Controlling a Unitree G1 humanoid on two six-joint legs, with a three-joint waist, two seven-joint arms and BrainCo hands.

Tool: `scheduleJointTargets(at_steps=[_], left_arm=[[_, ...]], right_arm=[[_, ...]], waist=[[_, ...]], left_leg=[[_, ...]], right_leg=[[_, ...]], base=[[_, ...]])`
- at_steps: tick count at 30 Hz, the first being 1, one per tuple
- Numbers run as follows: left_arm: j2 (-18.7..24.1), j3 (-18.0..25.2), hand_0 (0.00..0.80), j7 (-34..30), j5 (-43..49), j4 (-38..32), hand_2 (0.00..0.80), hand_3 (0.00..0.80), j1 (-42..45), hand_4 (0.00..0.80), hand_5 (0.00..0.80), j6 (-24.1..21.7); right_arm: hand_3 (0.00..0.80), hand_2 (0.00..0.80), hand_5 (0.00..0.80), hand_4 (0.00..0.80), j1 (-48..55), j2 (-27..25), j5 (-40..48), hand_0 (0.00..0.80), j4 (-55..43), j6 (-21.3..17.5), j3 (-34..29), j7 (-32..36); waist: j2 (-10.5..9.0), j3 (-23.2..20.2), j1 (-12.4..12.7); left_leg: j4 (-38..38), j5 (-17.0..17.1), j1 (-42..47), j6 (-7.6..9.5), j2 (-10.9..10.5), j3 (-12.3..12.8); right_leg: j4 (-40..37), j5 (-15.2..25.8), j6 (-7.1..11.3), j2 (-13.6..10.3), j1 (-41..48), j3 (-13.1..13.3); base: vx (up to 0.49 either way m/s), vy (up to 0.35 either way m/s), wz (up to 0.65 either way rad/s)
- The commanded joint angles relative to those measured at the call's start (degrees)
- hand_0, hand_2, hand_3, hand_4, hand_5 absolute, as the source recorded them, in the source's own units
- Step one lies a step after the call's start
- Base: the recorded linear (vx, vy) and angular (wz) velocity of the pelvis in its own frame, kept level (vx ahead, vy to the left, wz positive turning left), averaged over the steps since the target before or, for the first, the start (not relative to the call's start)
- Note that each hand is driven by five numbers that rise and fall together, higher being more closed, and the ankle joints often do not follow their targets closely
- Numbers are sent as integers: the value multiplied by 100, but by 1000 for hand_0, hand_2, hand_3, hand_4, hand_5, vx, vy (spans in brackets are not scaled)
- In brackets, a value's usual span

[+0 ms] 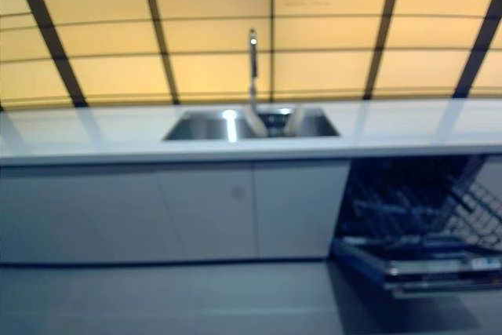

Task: Take plates into dishwasher

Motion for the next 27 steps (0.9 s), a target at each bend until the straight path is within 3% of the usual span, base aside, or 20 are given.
scheduleJointTargets(at_steps=[1, 6, 10, 19, 23, 24, 27], left_arm=[[80, -21, 0, -26, -100, 208, 0, 0, -403, 0, 0, 86], [172, -64, 0, -78, -79, 90, 0, 0, -379, 0, 0, 134], [233, -79, 0, -221, 60, 78, 0, 0, -350, 0, 0, 82], [241, -100, 0, -212, 140, 12, 0, 0, -254, 0, 0, 126], [283, -77, 0, -173, 150, -95, 0, 0, -169, 0, 0, 126], [330, -55, 0, -154, 106, -161, 0, 0, -96, 0, 0, 120], [372, -12, 0, -146, 63, -208, 0, 0, -43, 0, 0, 131]], right_arm=[[0, 0, 0, 0, -546, 21, -52, 0, -170, -261, 247, -31], [0, 0, 0, 0, -650, -119, 45, 0, -779, -455, 413, 747], [0, 0, 0, 0, -690, -198, -195, 0, -871, -814, 573, 908], [0, 0, 0, 0, -770, -249, 72, 0, -1449, -1142, 752, 1375], [0, 0, 0, 0, -828, -490, 420, 0, -2517, -1020, 707, 1441], [0, 0, 0, 0, -872, -825, 796, 0, -3395, -913, 600, 1520], [0, 0, 0, 0, -889, -1197, 1105, 0, -4336, -764, 403, 1623]], waist=[[-358, 381, -38], [-391, 447, -2], [-437, 435, 55], [-501, 402, 142], [-524, 420, 130], [-529, 430, 90], [-519, 437, 25]], left_leg=[[34, -297, 144, 618, -647, 209], [47, -279, 113, 621, -640, 208], [21, -267, 127, 622, -641, 195], [14, -234, 125, 594, -608, 172], [15, -227, 138, 575, -599, 155], [21, -233, 140, 565, -582, 167], [27, -239, 131, 563, -556, 184]], right_leg=[[172, -138, 10, 181, 103, -25], [188, -129, 4, 184, 80, -43], [142, -114, 0, 193, 120, -81], [149, -140, -16, 200, 162, -168], [180, -160, -19, 205, 169, -178], [224, -184, -28, 214, 153, -163], [309, -230, -41, 228, 105, -124]], base=[[-34, -23, 0], [-39, -23, 0], [-1, -26, 0], [2, -20, 1], [10, -48, 2], [7, -60, 2], [6, -61, 0]])
